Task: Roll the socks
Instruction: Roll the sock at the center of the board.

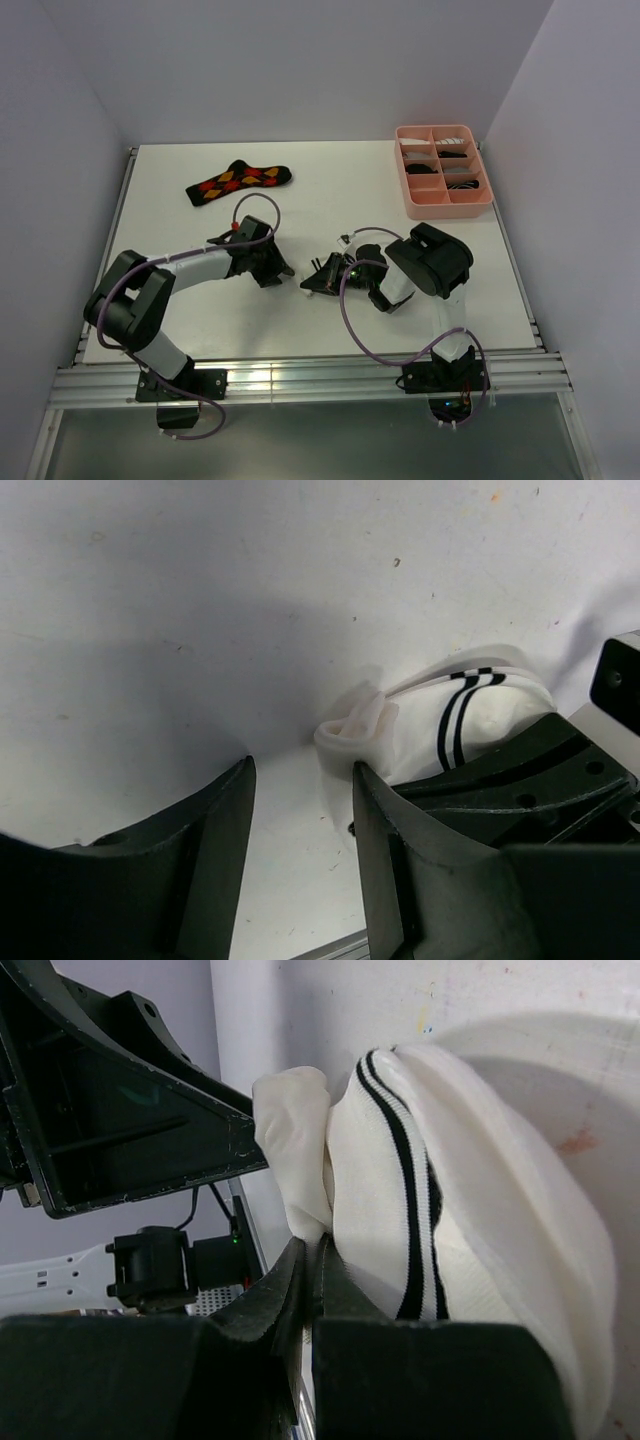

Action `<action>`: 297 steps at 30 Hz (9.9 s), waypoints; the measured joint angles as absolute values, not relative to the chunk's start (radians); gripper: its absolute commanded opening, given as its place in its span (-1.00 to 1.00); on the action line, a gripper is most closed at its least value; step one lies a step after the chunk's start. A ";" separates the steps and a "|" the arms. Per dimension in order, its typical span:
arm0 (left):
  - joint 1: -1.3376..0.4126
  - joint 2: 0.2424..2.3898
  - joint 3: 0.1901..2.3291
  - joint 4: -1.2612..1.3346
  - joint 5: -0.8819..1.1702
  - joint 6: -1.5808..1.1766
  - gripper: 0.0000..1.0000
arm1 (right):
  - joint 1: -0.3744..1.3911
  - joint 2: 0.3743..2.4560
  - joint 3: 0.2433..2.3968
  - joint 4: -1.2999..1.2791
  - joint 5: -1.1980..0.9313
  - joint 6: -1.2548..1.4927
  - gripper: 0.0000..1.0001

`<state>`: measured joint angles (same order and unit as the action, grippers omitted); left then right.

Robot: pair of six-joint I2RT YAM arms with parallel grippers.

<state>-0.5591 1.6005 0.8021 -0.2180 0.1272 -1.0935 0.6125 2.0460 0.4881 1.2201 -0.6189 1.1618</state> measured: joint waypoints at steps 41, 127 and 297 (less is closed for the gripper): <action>-0.633 1.795 1.098 -0.432 0.052 -0.965 -0.99 | 0.657 1.762 0.541 0.739 -0.434 0.853 -0.14; -0.577 1.627 0.803 -0.166 0.166 -1.048 -0.20 | 0.689 1.944 0.431 1.148 -0.476 1.007 -1.00; -0.665 1.956 1.400 -0.820 -0.093 -0.819 -0.45 | 1.202 1.853 0.896 0.203 0.633 0.290 -1.00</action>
<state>-0.6651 1.9556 1.4002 -0.8200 -0.0925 -0.8188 1.2022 1.8526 0.8959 0.2031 0.6334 0.2905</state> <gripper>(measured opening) 0.190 0.034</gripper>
